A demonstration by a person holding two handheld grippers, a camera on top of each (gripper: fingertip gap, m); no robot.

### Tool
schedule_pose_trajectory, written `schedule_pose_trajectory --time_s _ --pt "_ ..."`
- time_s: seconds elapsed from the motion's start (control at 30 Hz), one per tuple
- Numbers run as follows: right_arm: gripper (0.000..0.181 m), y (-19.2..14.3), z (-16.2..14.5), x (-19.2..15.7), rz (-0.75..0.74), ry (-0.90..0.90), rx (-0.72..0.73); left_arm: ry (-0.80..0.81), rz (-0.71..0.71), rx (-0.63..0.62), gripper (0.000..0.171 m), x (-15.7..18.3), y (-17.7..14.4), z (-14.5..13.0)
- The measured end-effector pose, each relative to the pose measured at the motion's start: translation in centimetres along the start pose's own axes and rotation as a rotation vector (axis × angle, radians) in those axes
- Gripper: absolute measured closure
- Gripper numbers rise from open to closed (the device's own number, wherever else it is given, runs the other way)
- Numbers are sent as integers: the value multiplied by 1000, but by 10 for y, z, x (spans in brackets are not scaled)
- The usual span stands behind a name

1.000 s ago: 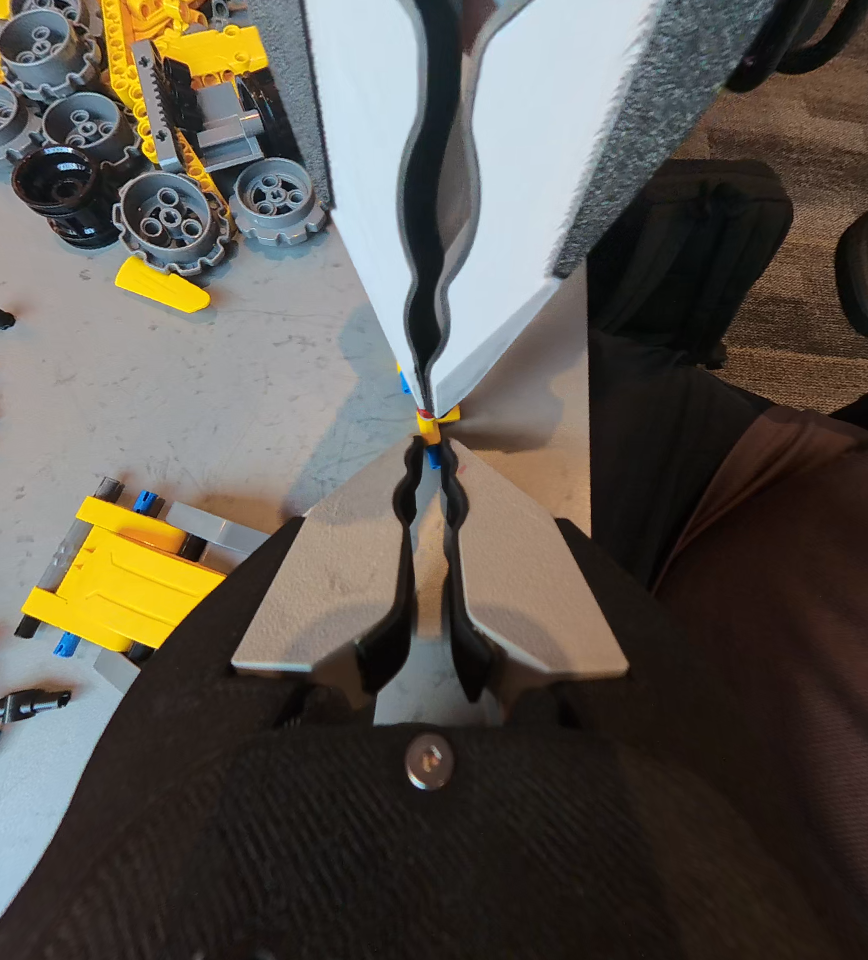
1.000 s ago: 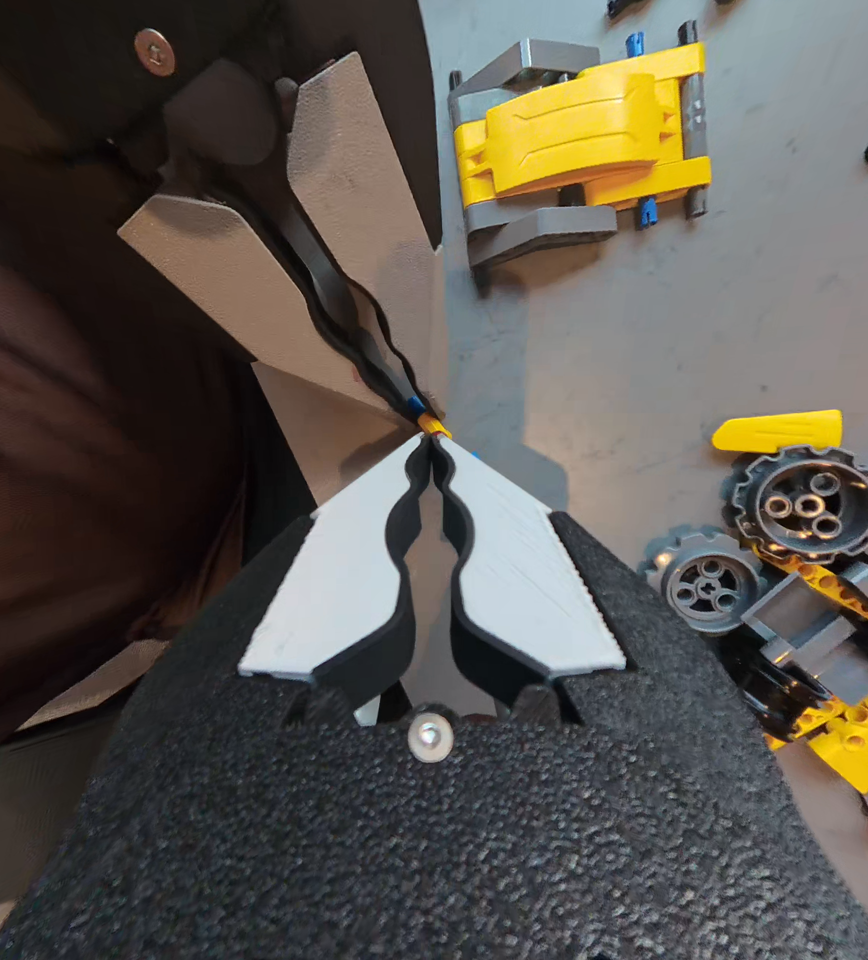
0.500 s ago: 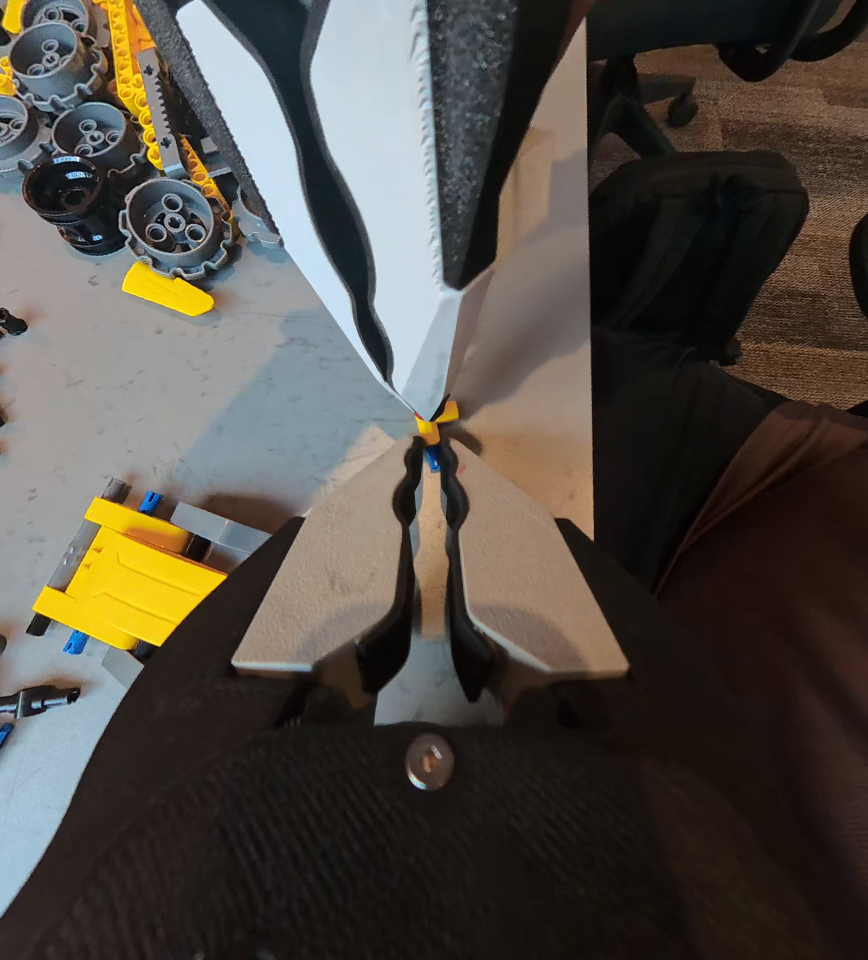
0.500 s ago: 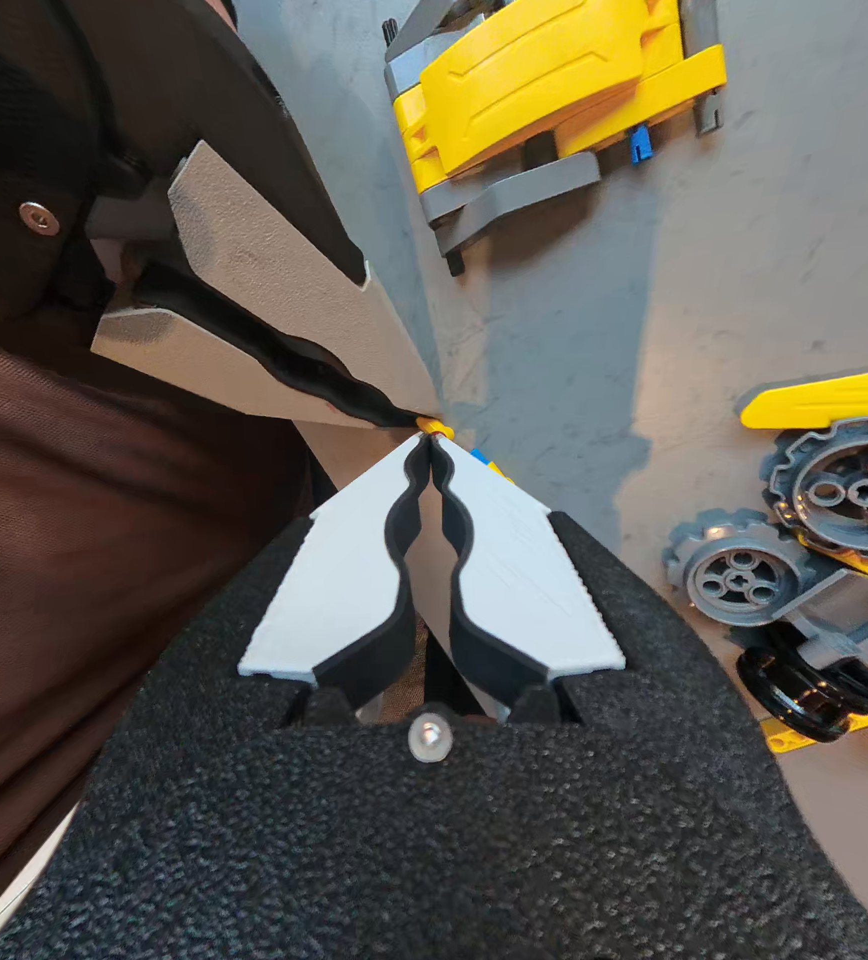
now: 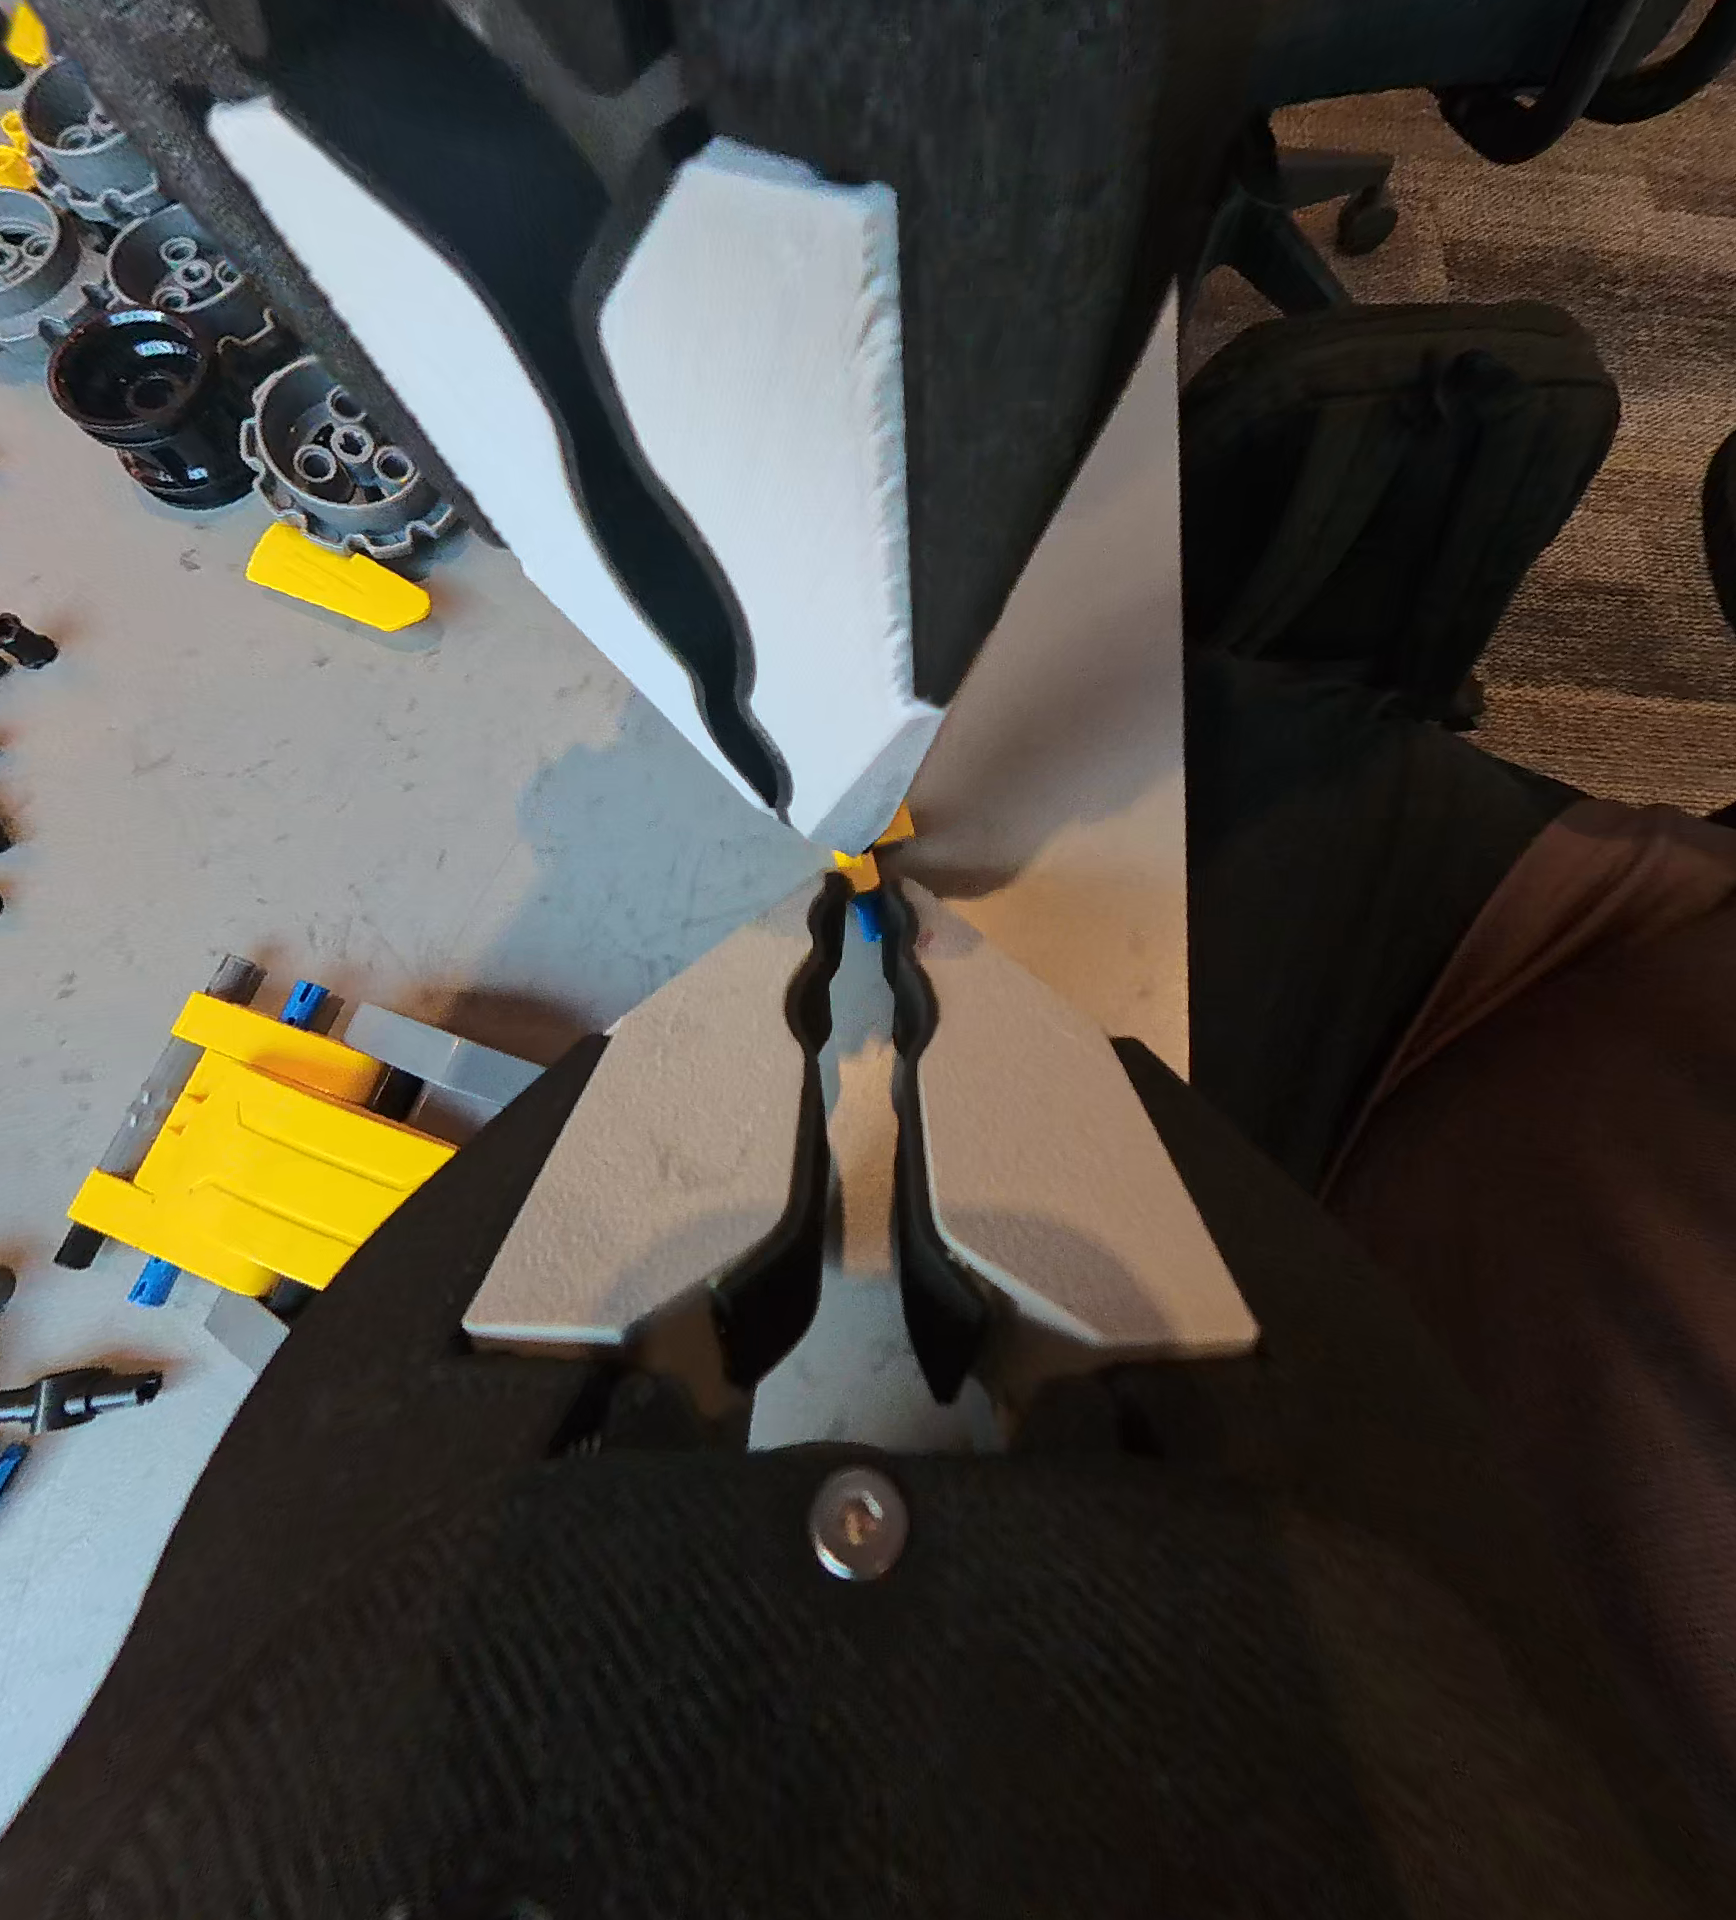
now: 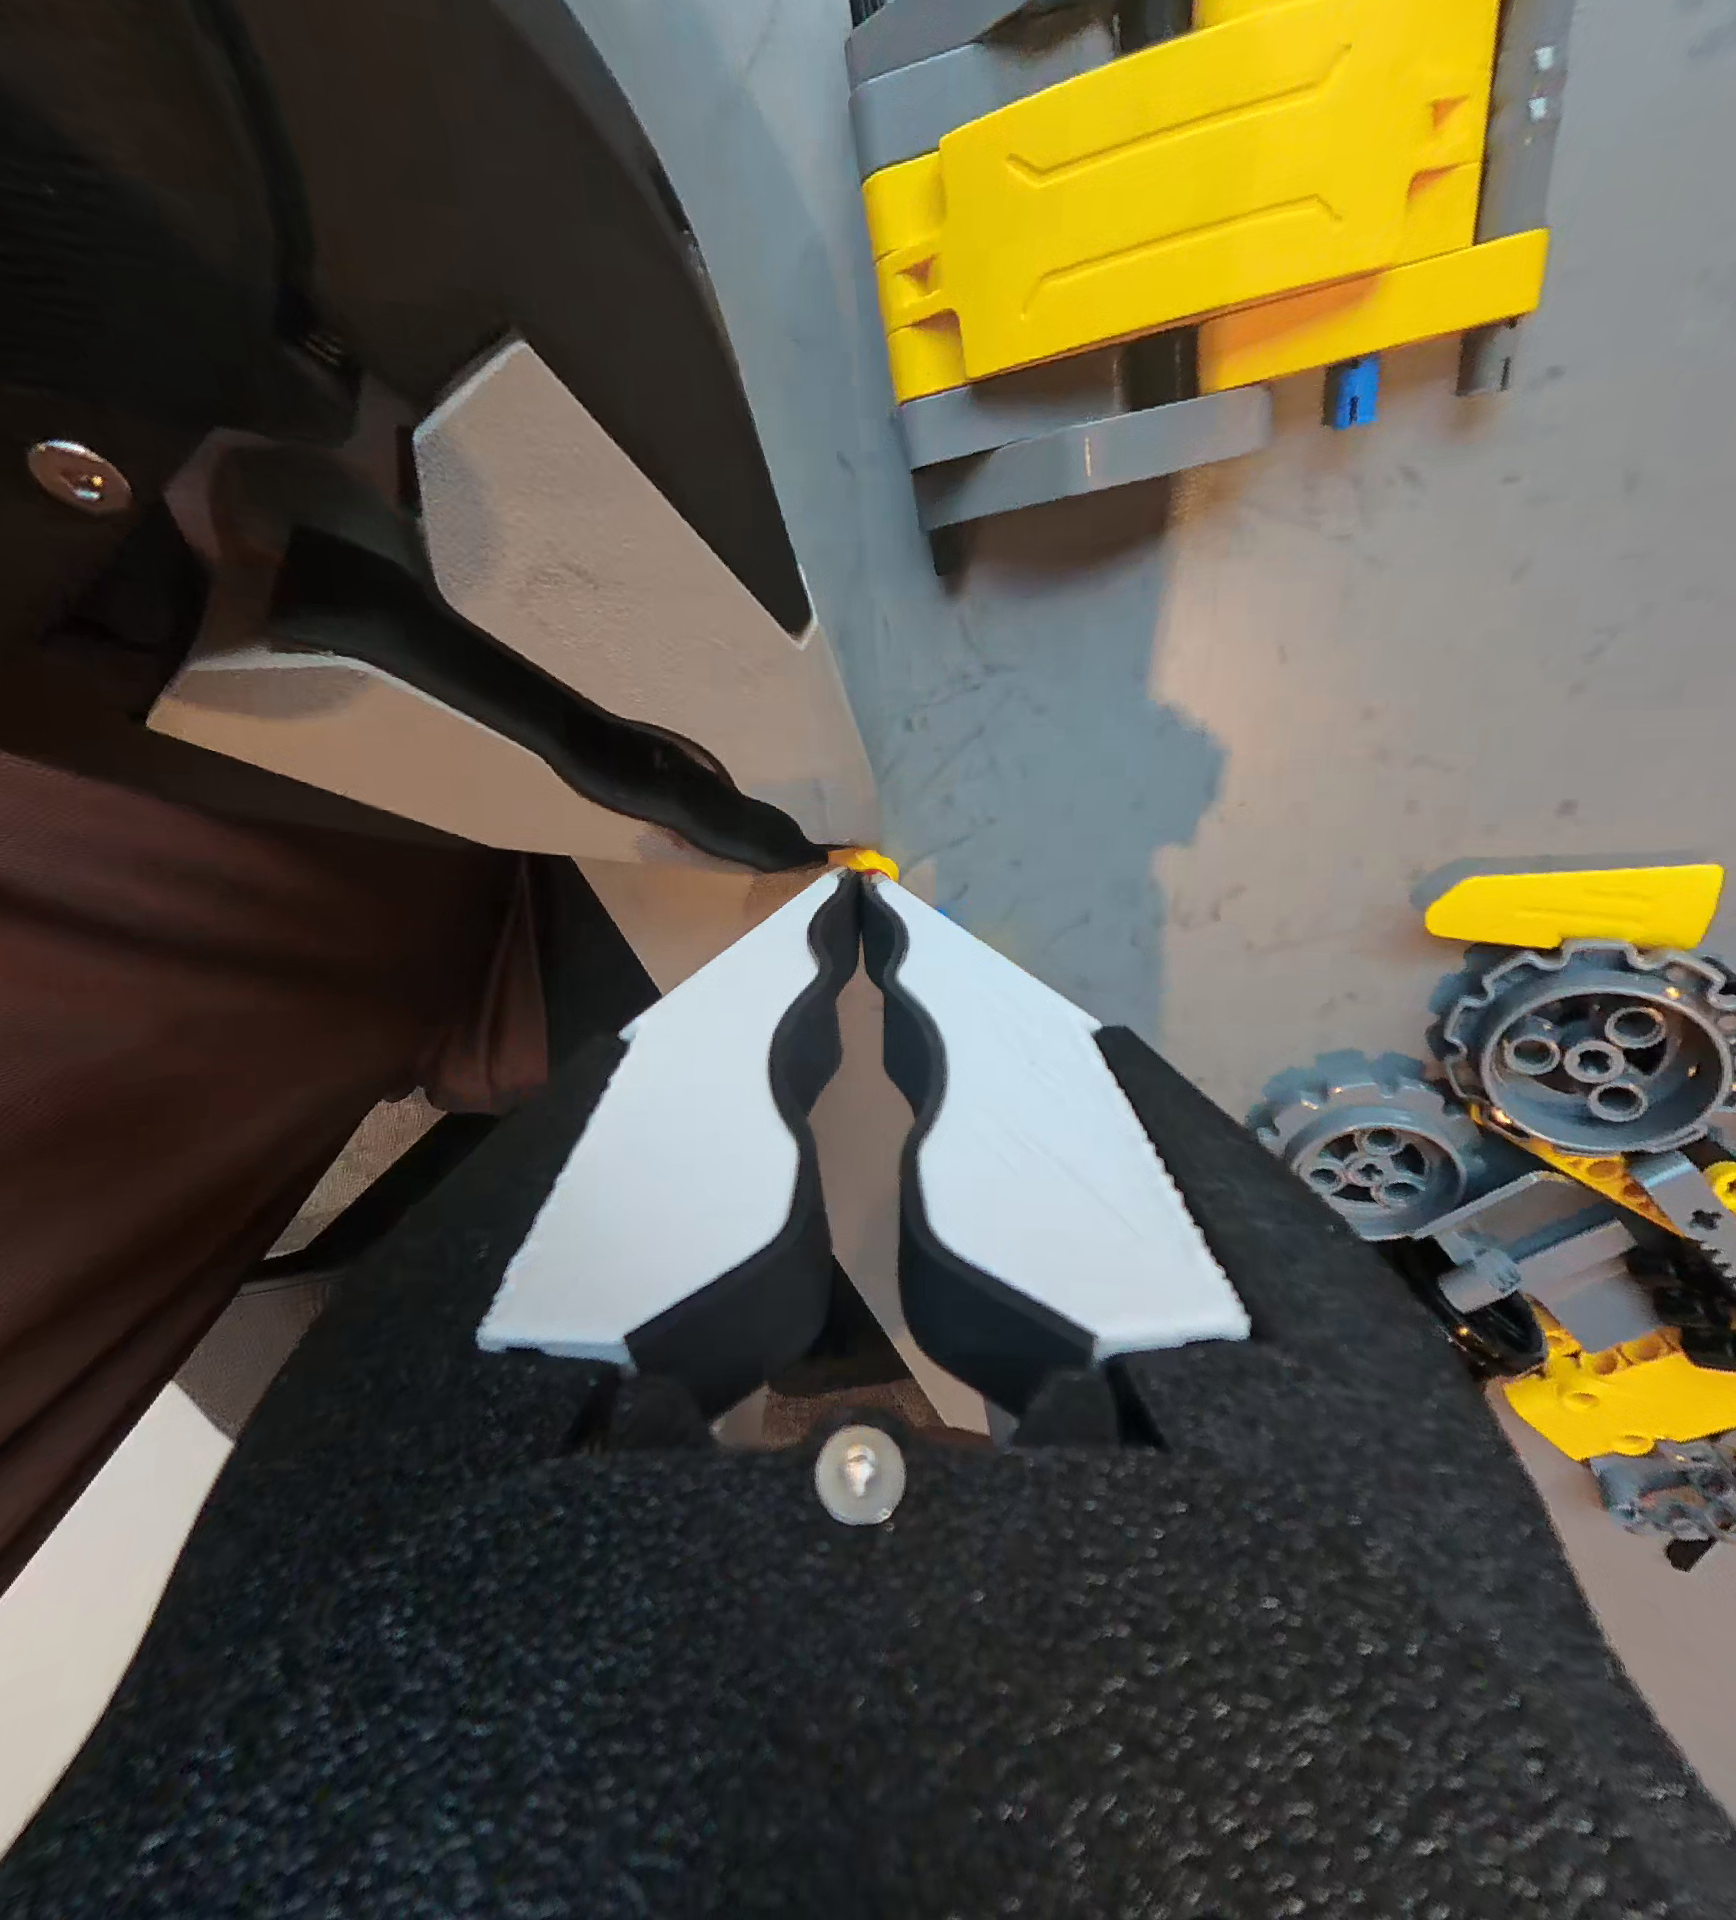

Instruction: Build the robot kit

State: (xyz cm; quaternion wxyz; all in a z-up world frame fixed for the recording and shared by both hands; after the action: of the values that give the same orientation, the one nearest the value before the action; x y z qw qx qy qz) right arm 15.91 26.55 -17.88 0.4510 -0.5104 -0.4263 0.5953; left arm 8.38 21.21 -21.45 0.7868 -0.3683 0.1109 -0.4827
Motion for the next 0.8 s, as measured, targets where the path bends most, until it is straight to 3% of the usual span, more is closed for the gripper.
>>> schedule_pose_trajectory --time_s 0.17,0.53,0.6,0.8 --pt "181 6 5 2 3 -14 -20 -7 19 3 169 -1 0 0" --pt "181 -4 -27 2 54 173 403 -3 21 7 169 -1 0 0" --pt "173 -5 -34 4 57 224 459 -6 19 7 169 -1 0 0" --pt "154 -12 -53 -9 -126 219 566 -12 19 7 169 -2 0 0"
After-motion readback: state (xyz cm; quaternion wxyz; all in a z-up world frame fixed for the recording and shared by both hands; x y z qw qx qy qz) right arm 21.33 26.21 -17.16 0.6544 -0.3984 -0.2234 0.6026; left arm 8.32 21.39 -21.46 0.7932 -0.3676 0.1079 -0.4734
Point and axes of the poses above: each gripper's, where its closed fingertips meet, y out along the fingers, z out of its top, x = y × z across the jaws, the point moved 10 cm from there along -y, back along the fingers, and after that the axes turned 13 degrees about -y, right-handed, at the moved point
